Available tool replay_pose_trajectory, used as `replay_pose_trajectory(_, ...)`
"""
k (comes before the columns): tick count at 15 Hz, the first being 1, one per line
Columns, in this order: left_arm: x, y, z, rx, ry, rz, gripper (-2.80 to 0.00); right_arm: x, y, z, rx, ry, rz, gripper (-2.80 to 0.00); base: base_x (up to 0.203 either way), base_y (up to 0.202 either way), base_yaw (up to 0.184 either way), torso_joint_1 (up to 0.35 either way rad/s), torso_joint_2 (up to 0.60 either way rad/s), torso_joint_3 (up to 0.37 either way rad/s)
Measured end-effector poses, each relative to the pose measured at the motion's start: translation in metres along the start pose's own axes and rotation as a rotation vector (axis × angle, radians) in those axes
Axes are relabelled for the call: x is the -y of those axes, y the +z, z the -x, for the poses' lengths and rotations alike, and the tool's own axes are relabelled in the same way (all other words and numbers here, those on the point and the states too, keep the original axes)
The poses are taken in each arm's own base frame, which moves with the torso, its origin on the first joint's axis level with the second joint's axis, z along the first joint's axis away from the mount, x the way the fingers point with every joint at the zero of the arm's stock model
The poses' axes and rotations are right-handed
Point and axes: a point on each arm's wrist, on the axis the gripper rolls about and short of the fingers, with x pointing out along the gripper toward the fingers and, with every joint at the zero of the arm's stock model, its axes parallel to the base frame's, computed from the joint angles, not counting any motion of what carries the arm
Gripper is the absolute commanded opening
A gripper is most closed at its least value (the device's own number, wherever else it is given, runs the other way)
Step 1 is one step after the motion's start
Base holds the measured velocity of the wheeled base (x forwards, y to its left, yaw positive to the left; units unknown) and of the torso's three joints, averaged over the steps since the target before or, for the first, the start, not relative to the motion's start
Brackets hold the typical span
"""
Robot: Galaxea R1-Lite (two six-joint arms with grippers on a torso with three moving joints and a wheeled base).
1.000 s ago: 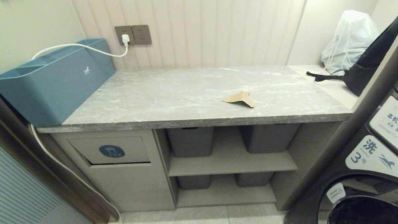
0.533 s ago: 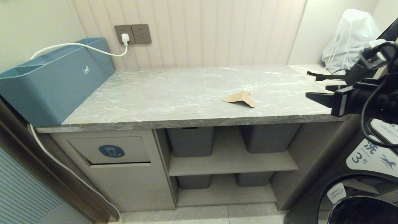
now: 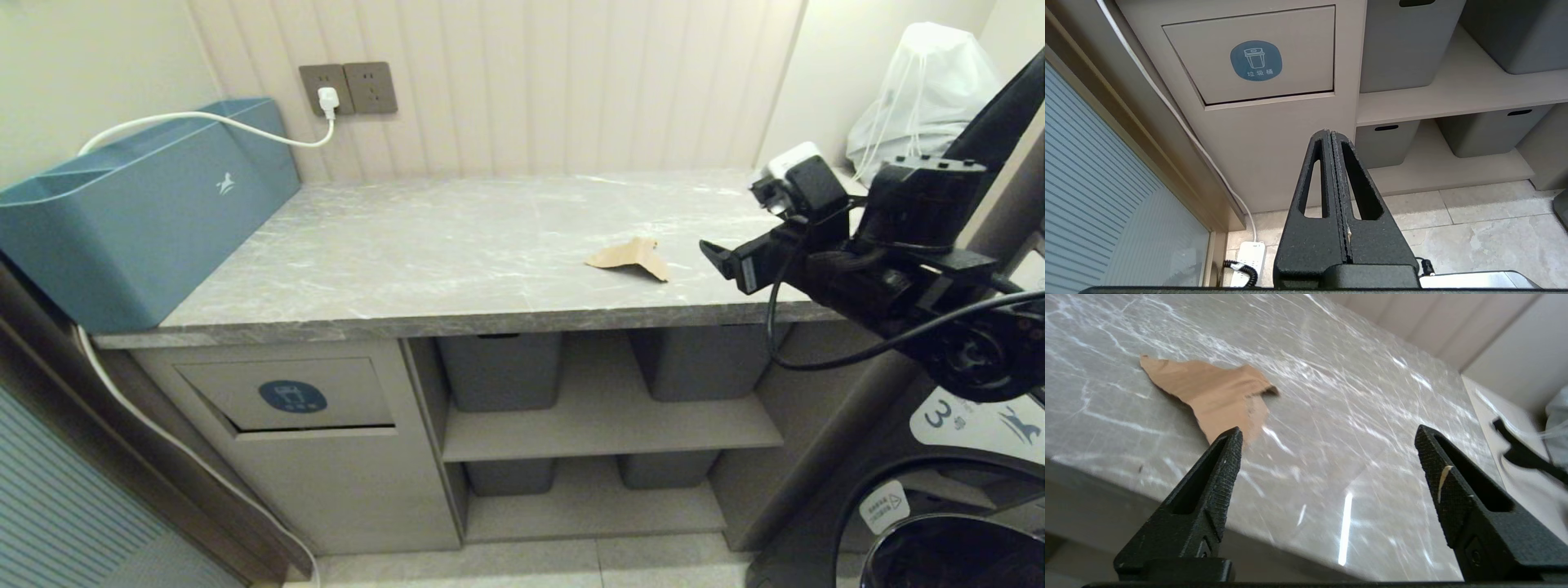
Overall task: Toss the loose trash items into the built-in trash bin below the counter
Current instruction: Pick up the garbage
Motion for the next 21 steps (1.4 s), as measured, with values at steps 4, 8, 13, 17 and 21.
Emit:
replay_pose_trajectory(4,0.0,0.0,0.0,-0.001,0.002,0.007,-2.8,-0.03,-0.007,-0.027,-0.002,0.03,0.063,0.0,0.0,0.0,0.0,0.0,0.0,0.0)
replay_pose_trajectory(8,0.0,0.0,0.0,-0.007,0.002,0.016,-2.8,-0.04,-0.009,-0.047,0.014,0.036,0.116,0.0,0.0,0.0,0.0,0.0,0.0,0.0)
replay_pose_trajectory(13,0.0,0.0,0.0,-0.006,0.002,0.018,-2.8,-0.047,-0.016,-0.053,-0.001,0.051,0.129,0.0,0.0,0.0,0.0,0.0,0.0,0.0)
replay_pose_trajectory(17,0.0,0.0,0.0,-0.006,0.002,0.022,-2.8,-0.05,-0.02,-0.055,-0.019,0.062,0.158,0.0,0.0,0.0,0.0,0.0,0.0,0.0)
replay_pose_trajectory(21,0.0,0.0,0.0,-0.006,0.002,0.022,-2.8,-0.052,-0.026,-0.059,-0.035,0.065,0.165,0.0,0.0,0.0,0.0,0.0,0.0,0.0)
